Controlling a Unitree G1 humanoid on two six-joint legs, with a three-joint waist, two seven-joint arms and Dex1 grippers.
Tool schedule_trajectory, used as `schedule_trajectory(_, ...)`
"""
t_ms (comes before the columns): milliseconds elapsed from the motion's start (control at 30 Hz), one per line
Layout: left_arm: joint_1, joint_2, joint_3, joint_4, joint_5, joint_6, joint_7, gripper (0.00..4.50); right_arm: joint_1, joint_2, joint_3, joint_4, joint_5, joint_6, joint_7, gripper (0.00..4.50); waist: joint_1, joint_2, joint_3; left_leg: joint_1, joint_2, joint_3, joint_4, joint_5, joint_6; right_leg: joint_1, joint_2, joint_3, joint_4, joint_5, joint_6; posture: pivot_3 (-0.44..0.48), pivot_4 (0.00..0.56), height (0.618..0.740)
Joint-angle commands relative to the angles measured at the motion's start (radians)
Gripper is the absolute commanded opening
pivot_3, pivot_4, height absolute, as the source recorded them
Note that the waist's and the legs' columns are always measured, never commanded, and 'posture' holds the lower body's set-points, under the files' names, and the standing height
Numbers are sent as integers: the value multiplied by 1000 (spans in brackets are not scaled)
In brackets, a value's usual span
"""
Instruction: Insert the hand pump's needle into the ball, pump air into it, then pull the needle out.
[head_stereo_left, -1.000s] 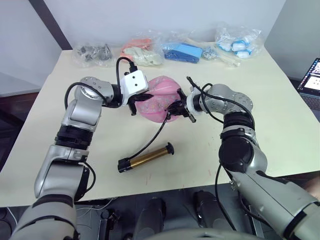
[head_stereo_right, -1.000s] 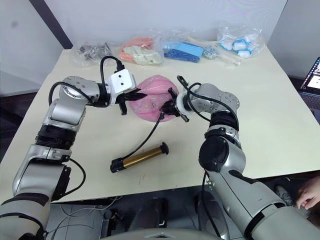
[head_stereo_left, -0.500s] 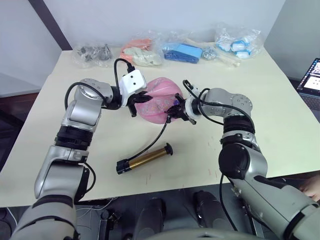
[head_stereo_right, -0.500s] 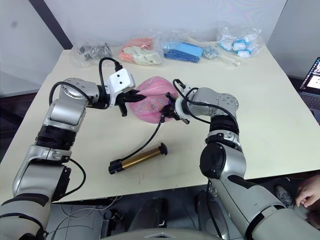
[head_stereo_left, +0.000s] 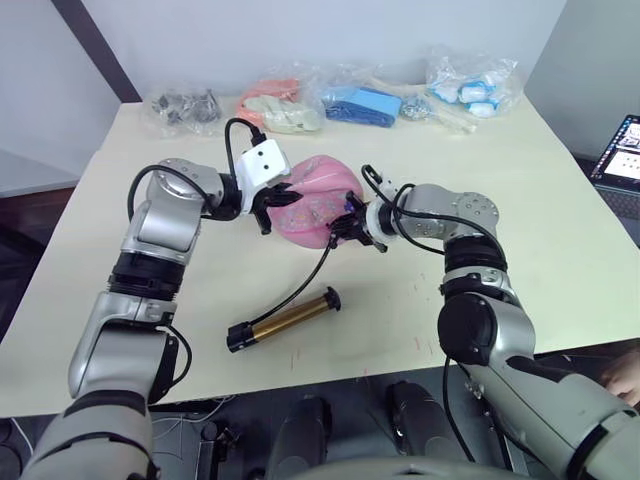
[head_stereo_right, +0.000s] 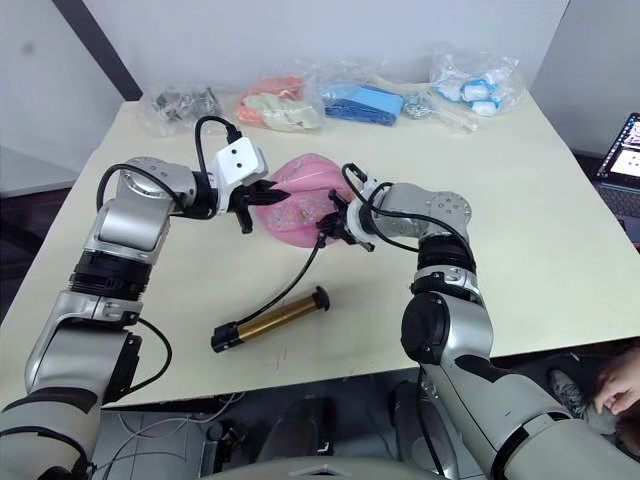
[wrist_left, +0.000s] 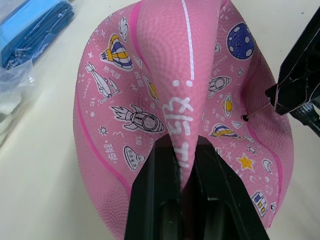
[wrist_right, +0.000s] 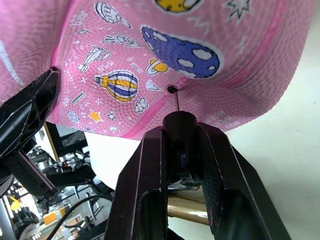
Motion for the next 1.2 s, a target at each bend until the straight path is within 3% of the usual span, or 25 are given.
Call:
schedule_trajectory(33, 30, 1, -38, 0, 7, 6, -34, 45, 4, 52, 16, 21, -18, -32, 33, 341, -2, 0, 0, 0, 0, 0, 0, 0, 0, 0, 0, 0, 0, 0, 0, 0, 150, 740)
schedule_trajectory(1200, 81, 14, -41, -64, 9, 51, -66, 45, -96, -10, 19, 213, -178, -217, 225, 341, -22, 0, -5, 6, 2, -1, -2, 0, 0, 3, 2, 2, 0, 0, 0, 0, 150, 740)
